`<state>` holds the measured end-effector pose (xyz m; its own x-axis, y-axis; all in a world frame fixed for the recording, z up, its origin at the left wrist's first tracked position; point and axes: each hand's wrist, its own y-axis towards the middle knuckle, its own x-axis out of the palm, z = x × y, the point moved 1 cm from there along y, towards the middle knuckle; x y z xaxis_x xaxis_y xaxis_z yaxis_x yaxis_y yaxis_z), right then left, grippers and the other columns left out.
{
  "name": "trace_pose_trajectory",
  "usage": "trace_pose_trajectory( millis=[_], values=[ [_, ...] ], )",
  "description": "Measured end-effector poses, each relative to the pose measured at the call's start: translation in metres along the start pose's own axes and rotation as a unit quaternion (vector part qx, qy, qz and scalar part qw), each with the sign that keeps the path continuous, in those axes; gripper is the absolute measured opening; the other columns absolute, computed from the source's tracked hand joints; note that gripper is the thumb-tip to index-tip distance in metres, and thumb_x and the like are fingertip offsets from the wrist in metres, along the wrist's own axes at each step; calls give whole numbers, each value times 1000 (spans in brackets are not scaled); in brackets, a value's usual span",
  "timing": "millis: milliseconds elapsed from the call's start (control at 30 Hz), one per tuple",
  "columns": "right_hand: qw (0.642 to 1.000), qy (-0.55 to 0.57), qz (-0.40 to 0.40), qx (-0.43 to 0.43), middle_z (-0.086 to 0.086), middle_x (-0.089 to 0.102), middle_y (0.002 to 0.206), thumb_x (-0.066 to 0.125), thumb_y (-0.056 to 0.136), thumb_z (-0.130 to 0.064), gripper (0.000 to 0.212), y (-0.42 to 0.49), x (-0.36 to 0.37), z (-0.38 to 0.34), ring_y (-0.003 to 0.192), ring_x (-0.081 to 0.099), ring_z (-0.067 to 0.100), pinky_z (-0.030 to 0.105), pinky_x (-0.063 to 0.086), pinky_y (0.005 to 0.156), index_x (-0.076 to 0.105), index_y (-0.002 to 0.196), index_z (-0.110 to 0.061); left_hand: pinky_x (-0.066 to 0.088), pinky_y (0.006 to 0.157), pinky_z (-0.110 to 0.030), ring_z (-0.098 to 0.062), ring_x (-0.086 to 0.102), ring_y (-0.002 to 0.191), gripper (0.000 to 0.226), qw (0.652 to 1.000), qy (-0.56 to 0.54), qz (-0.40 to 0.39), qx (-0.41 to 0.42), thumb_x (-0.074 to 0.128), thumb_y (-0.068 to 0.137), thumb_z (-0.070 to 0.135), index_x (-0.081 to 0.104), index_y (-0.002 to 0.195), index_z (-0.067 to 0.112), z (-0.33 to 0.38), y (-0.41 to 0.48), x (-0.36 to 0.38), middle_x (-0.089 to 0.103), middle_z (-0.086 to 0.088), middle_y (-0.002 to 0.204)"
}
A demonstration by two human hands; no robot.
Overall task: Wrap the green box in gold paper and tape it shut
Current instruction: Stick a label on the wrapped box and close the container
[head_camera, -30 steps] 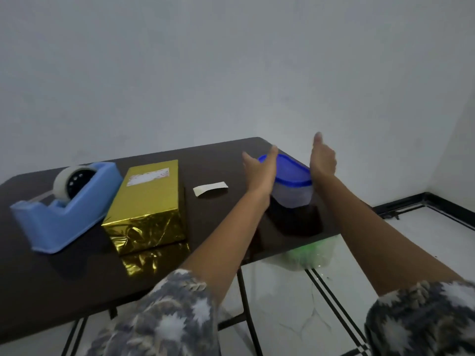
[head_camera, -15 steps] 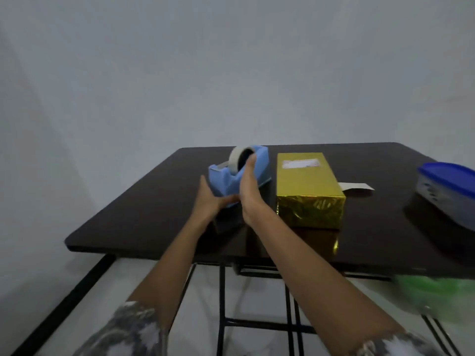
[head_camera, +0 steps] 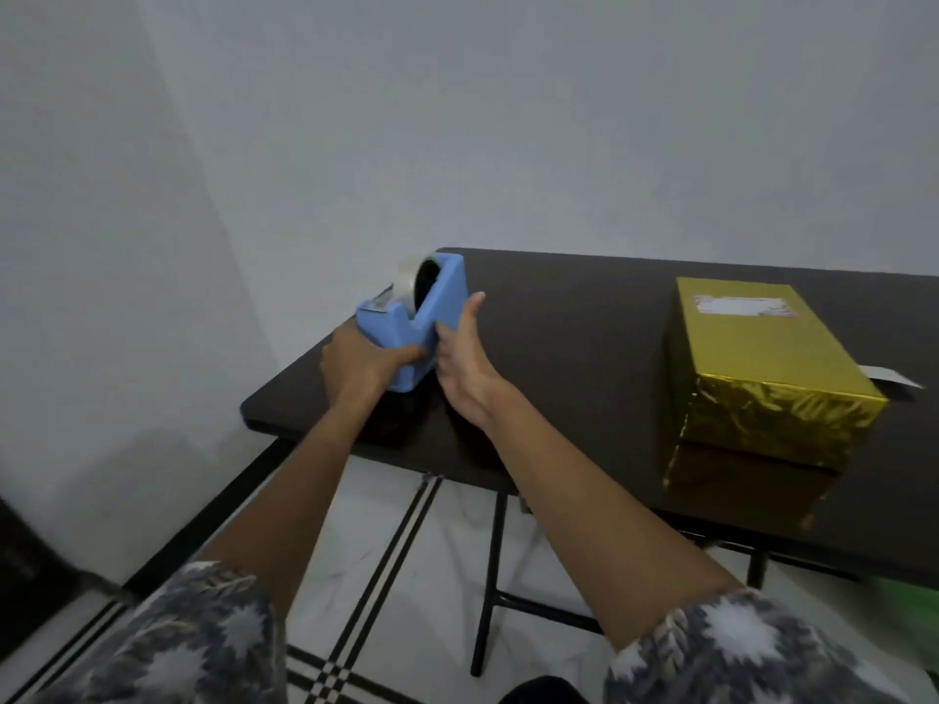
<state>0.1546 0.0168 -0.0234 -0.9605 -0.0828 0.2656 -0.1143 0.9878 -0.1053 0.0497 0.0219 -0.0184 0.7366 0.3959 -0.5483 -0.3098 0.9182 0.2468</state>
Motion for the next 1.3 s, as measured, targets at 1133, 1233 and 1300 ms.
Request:
trace_pose_trajectory(
  millis=[1133, 1233, 1300],
  values=[
    [959, -151, 237, 21, 3, 58, 106, 48, 98, -20, 34, -65, -309, -103, 81, 60, 11, 23, 48, 59, 40, 130, -14, 45, 65, -28, -15, 54, 79, 16, 915, -96, -391, 2, 41, 99, 16, 51, 110, 9, 202, -48, 222, 56, -6, 93],
    [963, -120, 240, 19, -6, 54, 110, 44, 99, -19, 40, -53, -303, -103, 94, 56, 10, 25, 49, 71, 31, 136, -24, 46, 68, -26, -12, 56, 91, 27, 912, -129, -388, -29, 39, 101, 21, 45, 127, 19, 205, -42, 220, 58, -1, 111],
    [959, -141, 247, 0, -16, 50, 103, 43, 99, -18, 44, -53, -299, -105, 90, 52, 0, 22, 47, 75, 27, 140, -25, 47, 80, -30, -13, 55, 101, 32, 913, -123, -387, -32, 38, 101, 23, 41, 132, 25, 207, -44, 219, 55, 4, 118]
  ],
)
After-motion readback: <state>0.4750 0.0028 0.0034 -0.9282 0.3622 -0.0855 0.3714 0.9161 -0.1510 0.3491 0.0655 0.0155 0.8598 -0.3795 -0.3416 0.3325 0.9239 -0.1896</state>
